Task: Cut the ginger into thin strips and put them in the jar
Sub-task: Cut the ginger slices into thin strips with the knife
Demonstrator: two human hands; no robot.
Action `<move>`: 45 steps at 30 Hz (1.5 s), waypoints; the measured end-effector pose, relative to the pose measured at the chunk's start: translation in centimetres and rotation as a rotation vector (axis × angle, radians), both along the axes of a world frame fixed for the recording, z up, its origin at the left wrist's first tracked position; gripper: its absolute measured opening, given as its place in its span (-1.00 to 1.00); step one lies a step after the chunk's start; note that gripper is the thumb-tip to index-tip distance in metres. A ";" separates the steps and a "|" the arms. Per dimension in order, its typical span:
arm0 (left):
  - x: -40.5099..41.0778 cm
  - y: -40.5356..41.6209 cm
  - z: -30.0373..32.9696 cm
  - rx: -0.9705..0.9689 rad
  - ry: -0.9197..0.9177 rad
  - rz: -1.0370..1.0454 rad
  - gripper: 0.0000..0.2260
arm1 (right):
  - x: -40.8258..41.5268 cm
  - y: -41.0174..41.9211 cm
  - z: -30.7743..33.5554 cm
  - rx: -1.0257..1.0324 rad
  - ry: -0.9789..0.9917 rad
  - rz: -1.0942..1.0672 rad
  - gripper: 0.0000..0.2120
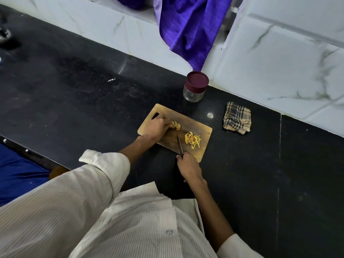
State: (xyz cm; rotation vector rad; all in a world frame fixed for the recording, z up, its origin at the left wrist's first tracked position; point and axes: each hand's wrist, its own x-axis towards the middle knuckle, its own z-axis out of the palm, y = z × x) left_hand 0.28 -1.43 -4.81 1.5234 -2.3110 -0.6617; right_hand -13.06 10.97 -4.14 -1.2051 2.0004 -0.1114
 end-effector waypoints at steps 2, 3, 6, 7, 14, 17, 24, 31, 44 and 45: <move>-0.3 0.1 0.2 -0.004 0.041 0.034 -0.77 | 0.0 0.0 0.0 -0.012 0.000 -0.003 -0.72; -0.4 0.2 0.2 -0.004 0.070 0.062 -0.78 | 0.0 0.1 -0.1 -0.017 0.001 -0.003 -0.72; -0.4 0.7 -0.1 0.052 0.158 0.175 -0.79 | 0.0 0.1 -0.1 -0.021 0.013 0.001 -0.73; -0.4 1.1 -0.2 0.078 0.188 0.183 -0.81 | 0.1 0.1 -0.1 -0.020 0.014 0.001 -0.73; -0.8 3.8 -0.1 0.172 0.308 0.194 -0.84 | 0.2 0.1 0.0 -0.012 0.024 -0.006 -0.72; -1.1 4.0 -0.2 0.226 0.344 0.265 -0.85 | 0.3 0.2 0.1 -0.019 0.020 -0.009 -0.72; -0.7 4.2 -0.7 0.172 0.298 0.288 -0.91 | 0.3 0.2 0.3 -0.023 0.030 -0.007 -0.72; 0.1 4.8 -0.7 0.215 0.365 0.266 -0.80 | 0.2 0.2 0.2 -0.015 0.035 -0.012 -0.70; 2.3 2.9 0.2 0.400 0.261 0.025 -0.67 | -0.6 0.5 -0.1 0.026 -0.113 -0.066 -0.71; 2.2 2.7 0.2 0.405 0.254 0.028 -0.68 | -0.6 0.5 -0.1 0.024 -0.119 -0.075 -0.71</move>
